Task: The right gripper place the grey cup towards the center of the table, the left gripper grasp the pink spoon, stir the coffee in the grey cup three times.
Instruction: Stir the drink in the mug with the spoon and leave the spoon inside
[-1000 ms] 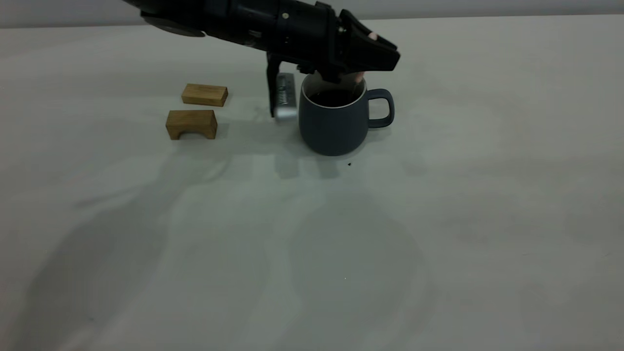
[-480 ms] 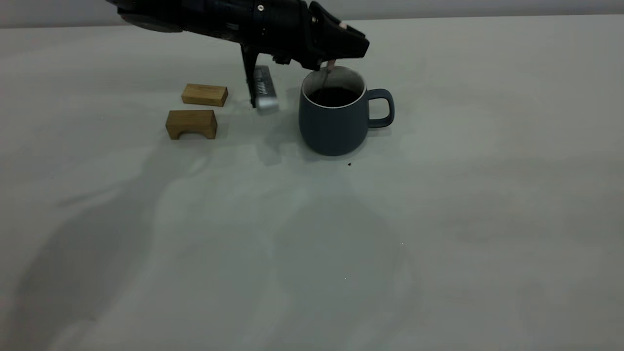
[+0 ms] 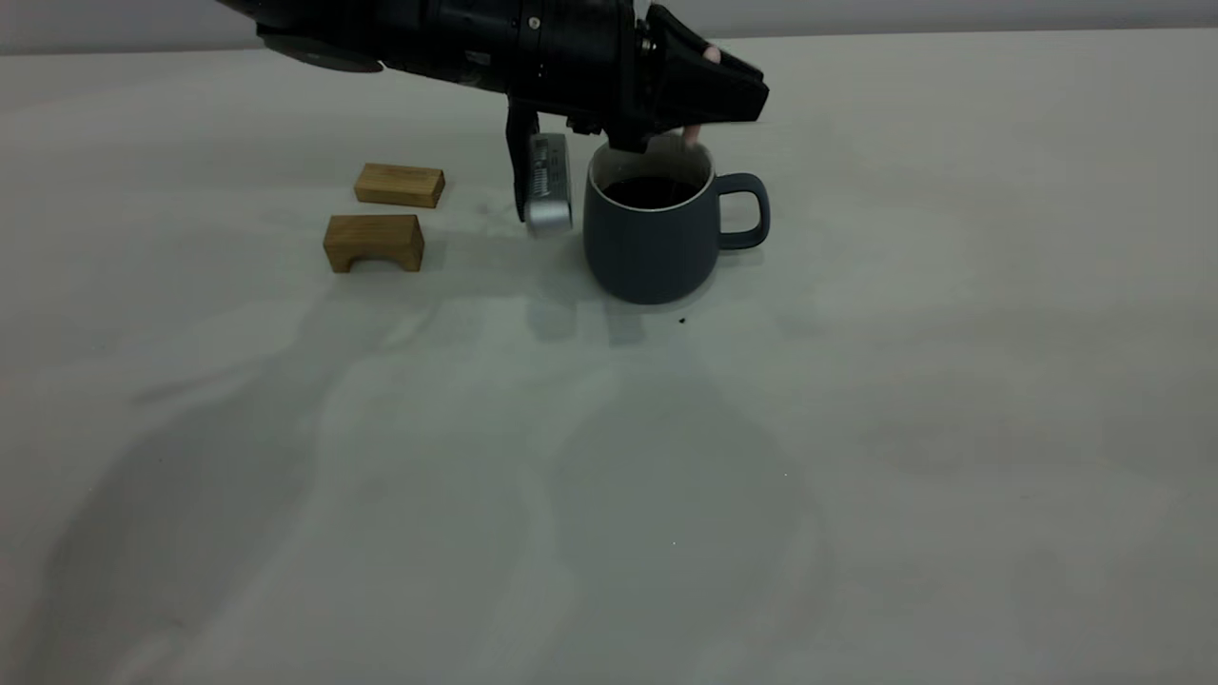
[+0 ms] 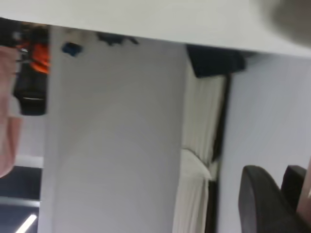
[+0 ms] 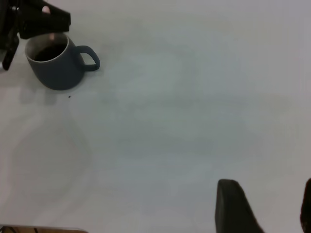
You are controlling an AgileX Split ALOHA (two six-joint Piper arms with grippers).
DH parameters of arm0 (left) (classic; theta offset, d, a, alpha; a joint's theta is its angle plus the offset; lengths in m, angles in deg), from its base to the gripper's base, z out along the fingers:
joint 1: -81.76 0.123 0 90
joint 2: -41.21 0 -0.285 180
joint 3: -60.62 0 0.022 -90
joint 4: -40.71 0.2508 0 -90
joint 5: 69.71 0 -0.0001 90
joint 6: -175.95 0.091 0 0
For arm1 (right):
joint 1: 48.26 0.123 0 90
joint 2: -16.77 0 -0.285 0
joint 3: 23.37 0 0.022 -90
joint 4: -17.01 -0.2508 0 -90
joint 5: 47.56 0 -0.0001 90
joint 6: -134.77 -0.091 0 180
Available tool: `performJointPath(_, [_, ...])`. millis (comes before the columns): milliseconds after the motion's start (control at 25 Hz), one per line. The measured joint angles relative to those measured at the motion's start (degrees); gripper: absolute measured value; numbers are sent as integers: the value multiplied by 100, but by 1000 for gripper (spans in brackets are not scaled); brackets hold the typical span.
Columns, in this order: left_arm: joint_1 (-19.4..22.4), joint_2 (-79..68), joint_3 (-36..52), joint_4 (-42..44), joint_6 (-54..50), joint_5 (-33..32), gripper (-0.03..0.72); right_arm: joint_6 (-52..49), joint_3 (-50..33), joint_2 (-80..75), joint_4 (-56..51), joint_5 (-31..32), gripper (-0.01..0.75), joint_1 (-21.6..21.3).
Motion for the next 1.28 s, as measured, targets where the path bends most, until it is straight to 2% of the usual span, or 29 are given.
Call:
performJointPath(160, [155,0,-13,467,-771,8,127,0,0,0,0,0,377,0])
performJointPath(280, [267,0,-18,449,-885,169,127,0,0,0,0,0,377,0])
performJointPath(480, [183,10,-18,-82,-92,749,127,0,0,0,0,0,377,0])
performJointPath(640, [2,0,-18,-468,517,899,127,0,0,0,0,0,377,0])
performJointPath(800, [-156,0,-18,-472,612,660,127,0,0,0,0,0,377,0])
performJointPath(1000, [-152,0,-18,-11,622,326,127,0,0,0,0,0,377,0])
performJointPath(1280, [278,0,-18,667,633,-286,127,0,0,0,0,0,377,0])
